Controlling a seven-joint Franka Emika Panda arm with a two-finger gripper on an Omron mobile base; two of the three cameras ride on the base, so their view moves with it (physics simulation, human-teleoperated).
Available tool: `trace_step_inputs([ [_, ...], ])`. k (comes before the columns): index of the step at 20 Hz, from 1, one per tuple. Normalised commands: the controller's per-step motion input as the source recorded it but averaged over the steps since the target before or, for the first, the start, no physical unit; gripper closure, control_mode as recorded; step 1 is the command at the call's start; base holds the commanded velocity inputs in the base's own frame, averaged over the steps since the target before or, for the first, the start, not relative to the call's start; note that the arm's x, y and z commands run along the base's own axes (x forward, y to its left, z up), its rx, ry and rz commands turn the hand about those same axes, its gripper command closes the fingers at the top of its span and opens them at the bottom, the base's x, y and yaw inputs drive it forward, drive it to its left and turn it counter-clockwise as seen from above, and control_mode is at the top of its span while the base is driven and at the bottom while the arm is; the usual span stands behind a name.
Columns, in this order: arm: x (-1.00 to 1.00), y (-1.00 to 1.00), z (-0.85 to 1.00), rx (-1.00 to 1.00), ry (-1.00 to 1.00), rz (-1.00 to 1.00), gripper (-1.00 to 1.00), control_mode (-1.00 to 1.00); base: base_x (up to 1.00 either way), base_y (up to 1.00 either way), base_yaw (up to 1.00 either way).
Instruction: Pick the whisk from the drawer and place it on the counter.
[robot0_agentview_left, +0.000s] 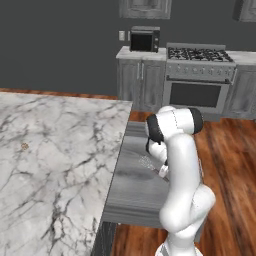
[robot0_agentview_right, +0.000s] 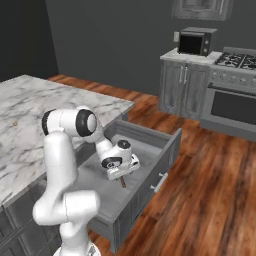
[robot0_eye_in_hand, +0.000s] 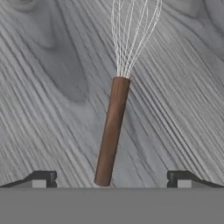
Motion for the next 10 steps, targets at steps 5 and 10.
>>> trace_step_inputs([
  [5, 0.00, -0.03, -0.76, 0.00, 0.01, 0.00, -1.00, -1.00, 0.00, 0.00, 0.00],
  [10, 0.00, 0.07, -0.80, 0.00, 0.00, 0.00, -1.00, -1.00, 0.00, 0.00, 0.00],
])
